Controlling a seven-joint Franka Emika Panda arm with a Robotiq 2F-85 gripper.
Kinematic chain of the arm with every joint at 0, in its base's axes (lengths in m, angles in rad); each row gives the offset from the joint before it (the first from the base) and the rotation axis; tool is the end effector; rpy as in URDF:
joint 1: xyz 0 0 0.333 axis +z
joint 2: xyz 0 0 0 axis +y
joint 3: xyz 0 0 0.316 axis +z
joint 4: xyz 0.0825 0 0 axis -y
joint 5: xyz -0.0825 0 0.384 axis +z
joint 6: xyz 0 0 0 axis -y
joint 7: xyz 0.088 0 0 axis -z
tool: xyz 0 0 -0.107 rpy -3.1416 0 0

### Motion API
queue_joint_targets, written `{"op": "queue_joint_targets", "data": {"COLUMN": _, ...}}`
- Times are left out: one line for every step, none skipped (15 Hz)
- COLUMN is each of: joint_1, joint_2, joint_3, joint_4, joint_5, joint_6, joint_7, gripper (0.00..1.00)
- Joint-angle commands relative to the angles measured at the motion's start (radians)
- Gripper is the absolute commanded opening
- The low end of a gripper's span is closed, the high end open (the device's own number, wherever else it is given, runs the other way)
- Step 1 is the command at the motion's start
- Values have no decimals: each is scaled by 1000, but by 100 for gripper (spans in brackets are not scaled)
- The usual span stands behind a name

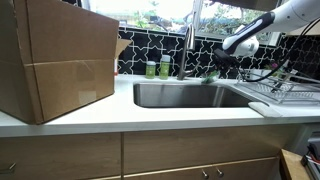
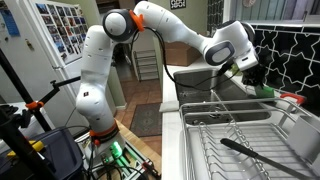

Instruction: Put the green sponge on the white sponge then place the two sponges in the clear container

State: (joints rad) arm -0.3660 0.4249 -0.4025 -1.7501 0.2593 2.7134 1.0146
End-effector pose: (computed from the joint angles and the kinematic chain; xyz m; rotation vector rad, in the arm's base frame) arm 0.5182 -0.4647 0.4106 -1.6926 2.3851 -0.8590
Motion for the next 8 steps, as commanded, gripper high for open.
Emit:
{"op": "queue_joint_targets", "data": {"joint_1": -6, "joint_2": 7, "joint_3": 0, "joint_4": 23, "joint_5": 15, "joint_6": 8, "joint_7": 17, "gripper": 5}}
{"op": "queue_joint_targets", "data": {"joint_1": -7, "joint_2": 2, "joint_3": 3, "joint_4": 22, "joint_5": 18, "joint_6": 26, "joint_7": 14, "gripper": 6}}
{"op": "queue_joint_targets", "data": {"joint_1": -7, "joint_2": -3, "joint_3": 3, "joint_4": 22, "joint_5": 19, "joint_6": 41, "joint_7": 12, "gripper": 6}}
{"op": "queue_joint_targets", "data": {"joint_1": -7, "joint_2": -12, "joint_3": 6, "joint_4": 18, "joint_5": 22, "joint_6": 59, "joint_7": 7, "gripper": 7}}
{"op": "queue_joint_targets", "data": {"joint_1": -7, "joint_2": -22, "joint_3": 7, "joint_4": 12, "joint_5": 25, "joint_6": 84, "joint_7": 1, "gripper": 6}}
{"op": "queue_joint_targets", "data": {"joint_1": -7, "joint_2": -31, "joint_3": 9, "joint_4": 7, "joint_5": 28, "joint_6": 110, "joint_7": -5, "gripper": 7}}
{"op": "queue_joint_targets", "data": {"joint_1": -6, "joint_2": -41, "joint_3": 10, "joint_4": 0, "joint_5": 29, "joint_6": 140, "joint_7": -11, "gripper": 6}}
{"op": "queue_joint_targets", "data": {"joint_1": -4, "joint_2": -52, "joint_3": 10, "joint_4": -6, "joint_5": 28, "joint_6": 164, "joint_7": -15, "gripper": 6}}
